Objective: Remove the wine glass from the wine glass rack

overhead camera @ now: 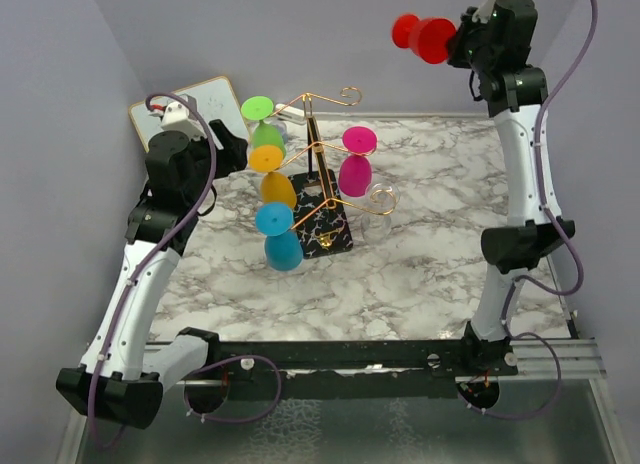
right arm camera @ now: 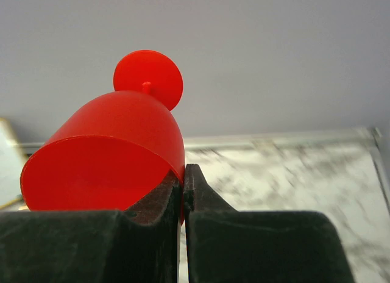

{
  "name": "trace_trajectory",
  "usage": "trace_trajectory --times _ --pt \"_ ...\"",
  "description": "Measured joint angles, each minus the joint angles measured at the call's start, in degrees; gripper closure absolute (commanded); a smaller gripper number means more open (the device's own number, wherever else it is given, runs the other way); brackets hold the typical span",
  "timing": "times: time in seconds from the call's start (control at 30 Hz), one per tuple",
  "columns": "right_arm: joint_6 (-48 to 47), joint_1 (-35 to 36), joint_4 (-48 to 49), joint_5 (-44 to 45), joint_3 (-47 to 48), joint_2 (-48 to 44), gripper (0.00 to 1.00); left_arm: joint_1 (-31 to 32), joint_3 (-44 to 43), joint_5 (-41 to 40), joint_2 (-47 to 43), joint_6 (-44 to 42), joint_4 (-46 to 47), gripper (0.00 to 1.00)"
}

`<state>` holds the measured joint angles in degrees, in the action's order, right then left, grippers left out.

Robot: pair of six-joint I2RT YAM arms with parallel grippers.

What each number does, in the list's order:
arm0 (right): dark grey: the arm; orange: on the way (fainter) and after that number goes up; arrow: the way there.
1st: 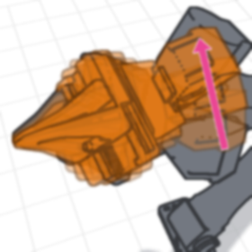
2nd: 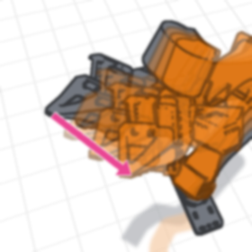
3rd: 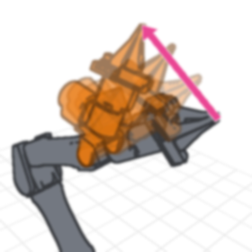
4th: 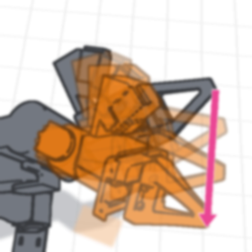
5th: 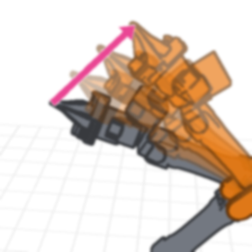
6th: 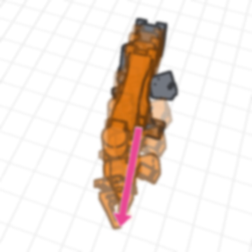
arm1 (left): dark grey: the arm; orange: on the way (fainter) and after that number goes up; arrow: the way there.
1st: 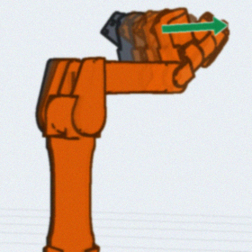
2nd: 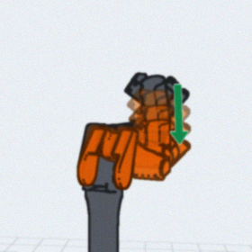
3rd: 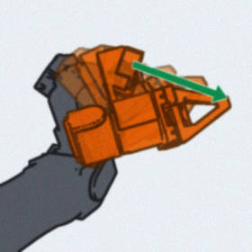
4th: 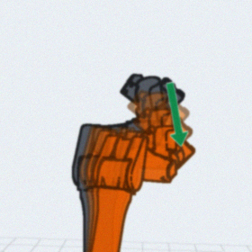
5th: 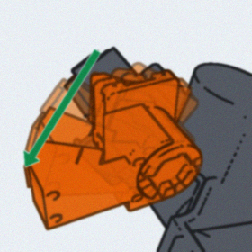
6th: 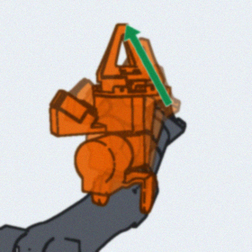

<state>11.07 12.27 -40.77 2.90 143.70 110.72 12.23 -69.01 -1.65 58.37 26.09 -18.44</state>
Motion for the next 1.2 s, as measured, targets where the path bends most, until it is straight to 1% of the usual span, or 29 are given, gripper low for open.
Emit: trace_trajectory --times 0.07,0.1,0.17,0.23,0.37,0.47,0.73,1.1,1.2 --pt "1.7 -5.5 -2.5 -1.2 -0.8 3.4 0.99 0.0 -1.6 -1.0 2.3 -0.2 -1.8 0.35" --pt "2.5 -8.9 -3.9 -1.7 -3.3 4.7 0.99 0.0 -2.4 -1.5 3.3 -0.2 -2.7 0.35" --pt "3.5 -12.7 -7.0 -1.7 -7.5 5.6 0.99 0.0 -4.6 -2.4 5.5 -0.2 -4.7 0.35" --pt "4.2 -14.8 -10.4 -1.6 -11.2 5.7 0.99 0.0 -6.0 -3.0 7.0 -0.2 -6.0 0.35" --pt "4.3 -15.0 -15.3 -1.5 -12.4 5.7 0.99 0.0 -6.8 -3.4 8.8 -0.1 -7.6 0.36" --pt "3.7 -14.8 -17.0 -1.3 -13.2 5.8 0.99 0.0 -6.8 -3.8 9.3 -0.1 -8.7 0.36" --pt "2.2 -14.9 -20.0 1.5 -22.0 5.9 0.99 0.0 -6.8 -5.1 9.4 -0.3 -10.2 0.36" --pt "1.1 -14.9 -20.8 3.8 -23.8 5.9 0.99 0.0 -6.6 -6.4 9.4 -1.2 -10.4 0.33" --pt "1.1 -14.9 -20.8 3.9 -23.9 6.5 0.97 0.0 -6.6 -6.6 9.4 -1.3 -10.5 0.32"
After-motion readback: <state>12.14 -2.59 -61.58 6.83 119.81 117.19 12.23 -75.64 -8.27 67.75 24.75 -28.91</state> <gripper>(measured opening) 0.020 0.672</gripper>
